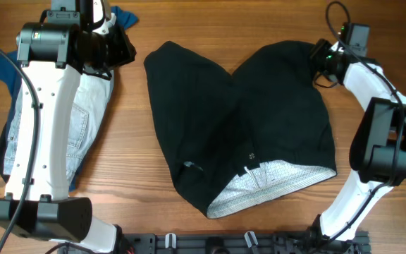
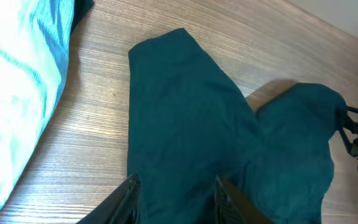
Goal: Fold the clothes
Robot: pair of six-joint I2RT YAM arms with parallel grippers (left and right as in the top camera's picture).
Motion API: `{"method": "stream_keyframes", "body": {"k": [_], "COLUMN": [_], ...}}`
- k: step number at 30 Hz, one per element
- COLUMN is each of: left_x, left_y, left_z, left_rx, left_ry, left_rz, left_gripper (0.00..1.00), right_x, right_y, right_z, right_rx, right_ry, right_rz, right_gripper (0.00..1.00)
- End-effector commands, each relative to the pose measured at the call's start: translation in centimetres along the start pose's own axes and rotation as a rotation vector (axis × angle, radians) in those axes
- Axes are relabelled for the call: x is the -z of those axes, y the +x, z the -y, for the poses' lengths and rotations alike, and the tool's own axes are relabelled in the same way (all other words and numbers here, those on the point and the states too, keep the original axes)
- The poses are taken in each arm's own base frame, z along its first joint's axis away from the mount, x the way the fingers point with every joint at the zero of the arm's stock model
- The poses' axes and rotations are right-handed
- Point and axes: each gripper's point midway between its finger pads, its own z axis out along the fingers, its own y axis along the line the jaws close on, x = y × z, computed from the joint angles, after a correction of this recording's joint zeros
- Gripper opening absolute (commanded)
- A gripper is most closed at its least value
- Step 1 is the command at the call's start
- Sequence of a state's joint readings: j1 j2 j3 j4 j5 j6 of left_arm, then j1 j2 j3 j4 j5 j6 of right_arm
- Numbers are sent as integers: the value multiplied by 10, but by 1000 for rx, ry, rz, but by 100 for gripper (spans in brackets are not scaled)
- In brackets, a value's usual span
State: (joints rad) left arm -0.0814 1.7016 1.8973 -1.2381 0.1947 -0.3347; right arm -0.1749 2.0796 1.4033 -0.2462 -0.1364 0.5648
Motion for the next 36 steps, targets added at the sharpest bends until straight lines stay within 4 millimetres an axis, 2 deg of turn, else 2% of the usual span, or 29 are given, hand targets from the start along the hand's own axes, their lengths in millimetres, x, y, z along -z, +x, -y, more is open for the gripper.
{"method": "stream_keyframes", "body": {"k": [1, 10, 11, 13, 14, 17, 21, 23, 25, 27, 28, 30, 33, 36], "left_x": [-4, -4, -4, -4, -4, -4, -4, -4, -4, -4, -4, -4, -4, -4], "left_y": [2, 2, 2, 2, 2, 2, 2, 2, 2, 2, 2, 2, 2, 2], "left_z": [-2, -2, -2, -2, -2, -2, -2, -1, -1, -1, -1, -1, -1, -2], "left_rx": [-19, -19, -19, -19, -19, -19, -19, -19, -19, -19, -17, -15, -16, -16], "left_ry": [-15, -15, -15, -15, -15, -15, -15, -14, -14, -15, -15, -14, -14, -15], "left_rz": [-8, -8, -8, -8, -8, -9, -9, -8, -8, -8, -8, -8, -8, -9], "left_gripper": [39, 40, 40, 40, 40, 40, 40, 40, 40, 40, 39, 39, 39, 39], "right_x": [0, -1, -2, -6, -7, -6, 3, 18, 42, 55, 55, 48, 35, 45], "right_y": [-6, 17, 16, 8, 4, -26, -51, -76, -102, -117, -120, -116, -98, -85], "right_z": [10, 29, 28, 23, 20, -6, -40, -68, -98, -107, -105, -98, -82, -72], "right_rx": [-26, 61, 62, 68, 71, 126, 228, 335, 456, 500, 490, 477, 451, 430], "right_ry": [32, 86, 83, 57, 43, -63, -211, -318, -416, -426, -404, -376, -331, -281], "right_rz": [14, -82, -77, -41, -23, 97, 210, 341, 498, 584, 593, 555, 431, 299], "right_gripper": [66, 67, 59, 11, 4, 4, 4, 4, 4, 4, 17, 99, 99, 100]}}
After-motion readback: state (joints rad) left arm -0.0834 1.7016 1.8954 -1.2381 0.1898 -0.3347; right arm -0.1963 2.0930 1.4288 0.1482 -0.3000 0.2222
